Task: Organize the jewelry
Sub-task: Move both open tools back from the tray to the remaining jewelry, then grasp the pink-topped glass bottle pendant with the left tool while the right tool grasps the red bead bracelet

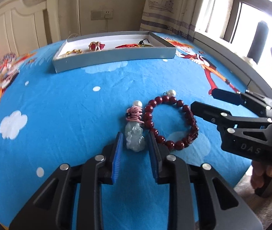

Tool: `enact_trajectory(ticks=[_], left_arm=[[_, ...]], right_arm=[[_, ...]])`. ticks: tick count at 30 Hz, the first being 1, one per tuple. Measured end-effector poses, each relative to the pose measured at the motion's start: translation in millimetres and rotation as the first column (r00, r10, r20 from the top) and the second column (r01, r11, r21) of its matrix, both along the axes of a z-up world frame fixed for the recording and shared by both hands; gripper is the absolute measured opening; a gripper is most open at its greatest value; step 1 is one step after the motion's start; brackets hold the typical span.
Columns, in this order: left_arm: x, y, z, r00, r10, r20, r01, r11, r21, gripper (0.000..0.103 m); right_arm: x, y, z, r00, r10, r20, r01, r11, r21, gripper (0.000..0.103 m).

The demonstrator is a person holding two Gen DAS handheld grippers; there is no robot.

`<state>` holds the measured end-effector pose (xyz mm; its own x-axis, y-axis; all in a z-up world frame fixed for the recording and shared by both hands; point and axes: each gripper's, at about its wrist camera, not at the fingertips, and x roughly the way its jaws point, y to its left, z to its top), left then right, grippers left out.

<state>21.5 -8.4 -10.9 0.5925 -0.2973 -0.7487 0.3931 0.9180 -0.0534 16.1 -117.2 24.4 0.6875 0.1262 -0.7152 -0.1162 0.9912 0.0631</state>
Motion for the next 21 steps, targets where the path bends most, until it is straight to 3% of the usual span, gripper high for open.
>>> enact_trajectory(ticks=[10, 18, 20, 21], left_arm=[[5, 15, 6, 0.999, 0.045, 0.014, -0.045, 0.998, -0.044, 0.019], [4, 17, 6, 0.999, 0.048, 0.009, -0.048, 0.998, -0.047, 0.019], [6, 17, 3, 0.999, 0.053, -0.005, -0.053, 0.997, -0.052, 0.020], [6, 18, 3, 0.999, 0.053, -0.004, -0.053, 0.997, -0.054, 0.020]], right_arm=[[3, 9, -3, 0.999, 0.041, -0.011, -0.041, 0.999, 0.003, 0.061], [6, 17, -11, 0.996, 0.079, -0.045, -0.079, 0.997, 0.012, 0.040], [6, 18, -11, 0.995, 0.087, -0.043, -0.086, 0.996, 0.015, 0.022], [6, 19, -11, 0.995, 0.091, -0.042, -0.090, 0.996, 0.019, 0.018]])
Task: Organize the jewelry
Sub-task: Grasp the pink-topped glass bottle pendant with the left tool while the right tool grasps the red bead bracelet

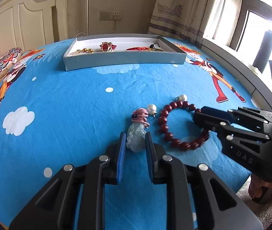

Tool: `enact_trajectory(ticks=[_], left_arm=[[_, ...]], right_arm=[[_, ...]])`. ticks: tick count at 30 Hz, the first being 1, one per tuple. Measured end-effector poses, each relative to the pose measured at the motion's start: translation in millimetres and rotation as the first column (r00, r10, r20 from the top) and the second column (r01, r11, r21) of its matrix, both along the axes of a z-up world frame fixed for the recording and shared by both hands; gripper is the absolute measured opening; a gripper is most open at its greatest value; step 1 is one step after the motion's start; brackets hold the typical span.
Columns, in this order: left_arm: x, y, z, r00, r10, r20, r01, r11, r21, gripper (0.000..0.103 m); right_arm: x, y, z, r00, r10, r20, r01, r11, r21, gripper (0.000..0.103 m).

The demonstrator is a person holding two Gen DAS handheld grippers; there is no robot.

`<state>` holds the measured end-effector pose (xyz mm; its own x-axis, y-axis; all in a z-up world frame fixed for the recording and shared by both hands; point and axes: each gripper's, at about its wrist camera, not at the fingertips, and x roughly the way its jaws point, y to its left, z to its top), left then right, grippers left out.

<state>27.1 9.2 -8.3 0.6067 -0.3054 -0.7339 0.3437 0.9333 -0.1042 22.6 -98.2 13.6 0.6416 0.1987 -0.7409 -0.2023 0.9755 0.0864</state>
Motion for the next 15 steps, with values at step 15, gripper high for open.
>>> enact_trajectory(ticks=[15], left_arm=[[17, -16, 0, 0.999, -0.052, 0.001, 0.052, 0.996, 0.078, 0.019]], right_arm=[[-7, -8, 9, 0.999, -0.019, 0.041, 0.018, 1.000, 0.020, 0.011]])
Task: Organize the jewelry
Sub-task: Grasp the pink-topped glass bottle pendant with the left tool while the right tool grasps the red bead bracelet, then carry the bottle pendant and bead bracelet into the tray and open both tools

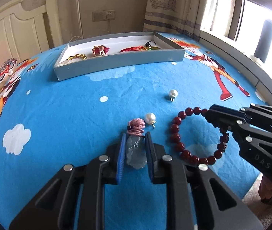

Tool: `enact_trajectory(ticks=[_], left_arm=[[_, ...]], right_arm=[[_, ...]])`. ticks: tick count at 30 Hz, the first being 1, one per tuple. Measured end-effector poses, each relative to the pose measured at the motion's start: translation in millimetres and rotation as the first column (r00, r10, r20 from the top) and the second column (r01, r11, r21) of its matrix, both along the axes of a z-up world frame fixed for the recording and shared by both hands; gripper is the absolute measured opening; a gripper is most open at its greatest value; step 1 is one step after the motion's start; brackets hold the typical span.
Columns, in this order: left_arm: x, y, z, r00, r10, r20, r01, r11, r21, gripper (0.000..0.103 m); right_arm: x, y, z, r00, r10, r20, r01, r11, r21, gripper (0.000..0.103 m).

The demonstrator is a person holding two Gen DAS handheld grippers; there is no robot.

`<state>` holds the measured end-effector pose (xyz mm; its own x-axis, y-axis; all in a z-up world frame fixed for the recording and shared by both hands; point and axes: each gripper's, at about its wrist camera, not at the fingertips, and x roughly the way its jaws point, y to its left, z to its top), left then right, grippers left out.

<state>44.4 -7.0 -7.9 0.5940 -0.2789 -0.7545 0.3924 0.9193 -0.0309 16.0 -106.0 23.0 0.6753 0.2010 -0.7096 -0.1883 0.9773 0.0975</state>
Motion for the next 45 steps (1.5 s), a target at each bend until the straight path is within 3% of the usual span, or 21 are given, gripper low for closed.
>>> enact_trajectory(ticks=[27, 45], left_arm=[[6, 12, 48, 0.992, 0.039, 0.120, -0.035, 0.999, -0.038, 0.019], [60, 6, 80, 0.982, 0.076, 0.174, -0.067, 0.996, -0.053, 0.019]], right_arm=[[3, -18, 46, 0.994, -0.025, 0.103, 0.022, 0.999, 0.035, 0.011], [50, -30, 87, 0.983, -0.037, 0.181, 0.036, 0.999, 0.007, 0.011]])
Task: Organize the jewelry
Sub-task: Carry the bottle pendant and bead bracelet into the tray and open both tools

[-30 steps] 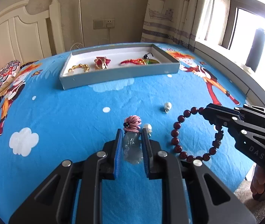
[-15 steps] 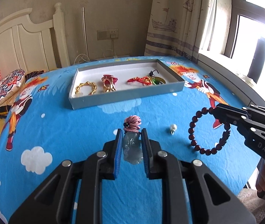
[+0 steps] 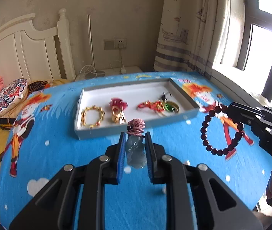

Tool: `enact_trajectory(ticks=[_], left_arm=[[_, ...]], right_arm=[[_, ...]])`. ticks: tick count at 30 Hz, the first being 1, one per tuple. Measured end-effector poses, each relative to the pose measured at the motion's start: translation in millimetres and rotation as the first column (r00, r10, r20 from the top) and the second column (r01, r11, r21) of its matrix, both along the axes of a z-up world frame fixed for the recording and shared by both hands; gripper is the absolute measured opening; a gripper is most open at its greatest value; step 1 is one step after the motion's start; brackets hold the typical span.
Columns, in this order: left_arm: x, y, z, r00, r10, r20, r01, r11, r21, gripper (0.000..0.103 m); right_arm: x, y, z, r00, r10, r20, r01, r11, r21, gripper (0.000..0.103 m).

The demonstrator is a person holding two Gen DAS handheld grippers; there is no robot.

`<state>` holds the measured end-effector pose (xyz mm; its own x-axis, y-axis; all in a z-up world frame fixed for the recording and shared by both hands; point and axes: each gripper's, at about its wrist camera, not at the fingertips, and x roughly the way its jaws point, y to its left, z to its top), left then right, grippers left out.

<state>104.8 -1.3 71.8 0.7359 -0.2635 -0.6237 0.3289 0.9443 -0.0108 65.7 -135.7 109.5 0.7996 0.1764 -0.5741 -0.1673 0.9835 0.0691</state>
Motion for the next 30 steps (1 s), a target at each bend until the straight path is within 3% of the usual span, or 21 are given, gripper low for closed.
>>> enact_trajectory(ticks=[13, 30], left_arm=[[56, -20, 15, 0.999, 0.024, 0.022, -0.024, 0.999, -0.022, 0.019], [117, -39, -24, 0.996, 0.080, -0.039, -0.082, 0.996, -0.033, 0.019]], right_arm=[[64, 0, 29, 0.997, -0.049, 0.063, 0.049, 0.999, 0.000, 0.011], [140, 0, -23, 0.993, -0.114, -0.014, 0.114, 0.993, -0.007, 0.011]])
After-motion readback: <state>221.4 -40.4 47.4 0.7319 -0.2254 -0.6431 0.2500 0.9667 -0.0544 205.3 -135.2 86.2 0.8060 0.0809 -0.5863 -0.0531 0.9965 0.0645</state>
